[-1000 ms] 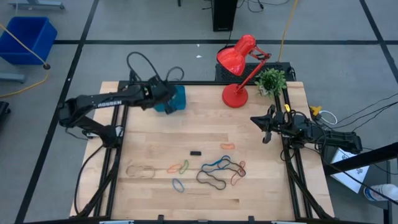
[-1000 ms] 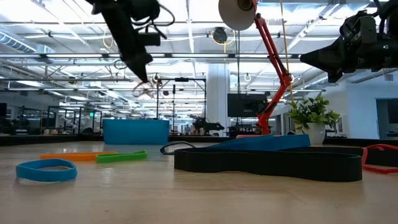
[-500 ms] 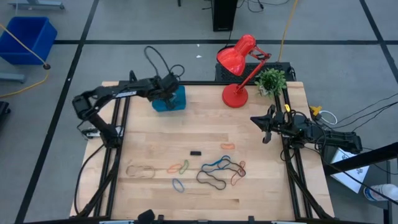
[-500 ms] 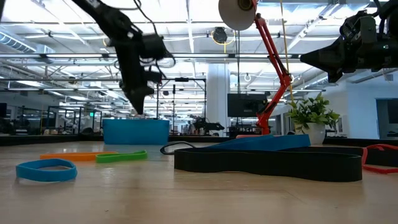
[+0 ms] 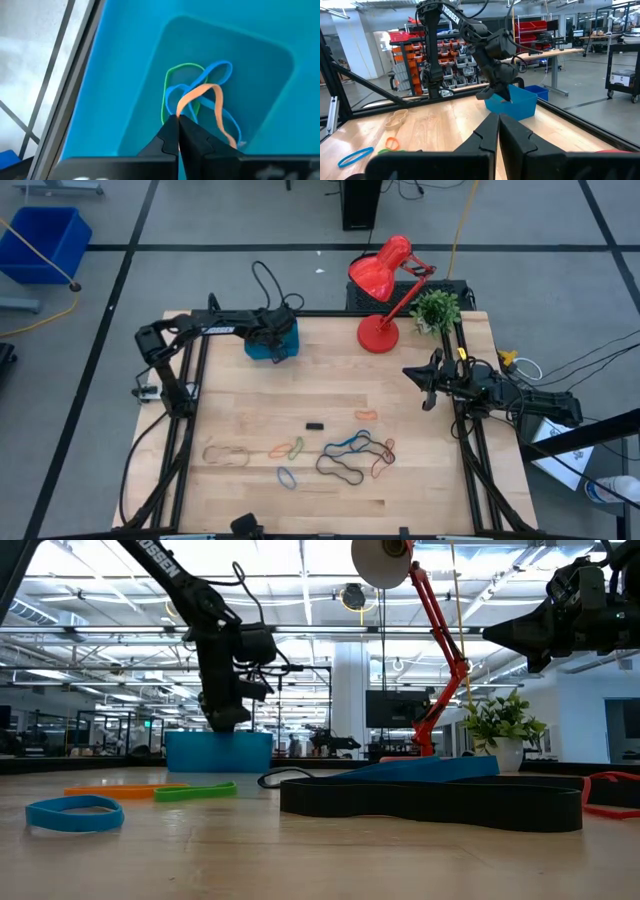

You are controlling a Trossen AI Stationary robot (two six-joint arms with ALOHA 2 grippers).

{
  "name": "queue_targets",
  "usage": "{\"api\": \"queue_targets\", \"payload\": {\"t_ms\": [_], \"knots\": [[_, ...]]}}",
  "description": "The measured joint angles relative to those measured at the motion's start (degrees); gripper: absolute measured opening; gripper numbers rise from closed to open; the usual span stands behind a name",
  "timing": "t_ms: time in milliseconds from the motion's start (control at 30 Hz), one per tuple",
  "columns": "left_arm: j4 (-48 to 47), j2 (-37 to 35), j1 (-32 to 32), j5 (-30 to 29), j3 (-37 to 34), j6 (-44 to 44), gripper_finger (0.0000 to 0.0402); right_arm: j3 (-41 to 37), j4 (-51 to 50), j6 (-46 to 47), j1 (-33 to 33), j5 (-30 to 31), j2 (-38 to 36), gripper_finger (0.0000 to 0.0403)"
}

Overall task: Pick and place rubber bands into bin
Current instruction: Put the top left orange rubber band into the blue container, then put the brown rubber band into the blue container

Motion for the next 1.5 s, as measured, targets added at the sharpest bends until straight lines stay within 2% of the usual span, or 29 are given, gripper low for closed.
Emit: {"api": "queue_targets", "payload": {"t_ms": [233,600,700,967,1133,1300,1367,1500], "knots": [[1.2,-0.4,-0.4,-0.6,0.0,0.0,0.0034,0.0,0.0,0.0,0.0,0.0,0.0,0.0009],[2.5,-0.4,-1.8,-0.8,0.0,-0.1,0.0041,0.0,0.0,0.0,0.0,0.0,0.0,0.0009],[2.5,-0.4,-2.1,-1.4,0.0,0.3,0.0065,0.0,0.0,0.0,0.0,0.0,0.0,0.0009],[2.0,-1.6,-2.5,-5.1,0.0,2.3,0.0164,0.0,0.0,0.0,0.0,0.0,0.0,0.0009],[1.7,-6.5,-3.3,-1.7,0.0,3.2,0.0190,0.0,0.0,0.0,0.0,0.0,0.0,0.0009],[-1.7,-13.4,-4.6,2.2,0.0,4.7,0.0193,0.0,0.0,0.0,0.0,0.0,0.0,0.0009],[-3.5,-16.4,-5.8,6.6,0.0,5.2,0.0193,0.0,0.0,0.0,0.0,0.0,0.0,0.0009],[-7.7,-22.2,-9.6,19.0,0.0,5.5,0.0194,0.0,0.0,0.0,0.0,0.0,0.0,0.0009]]}}
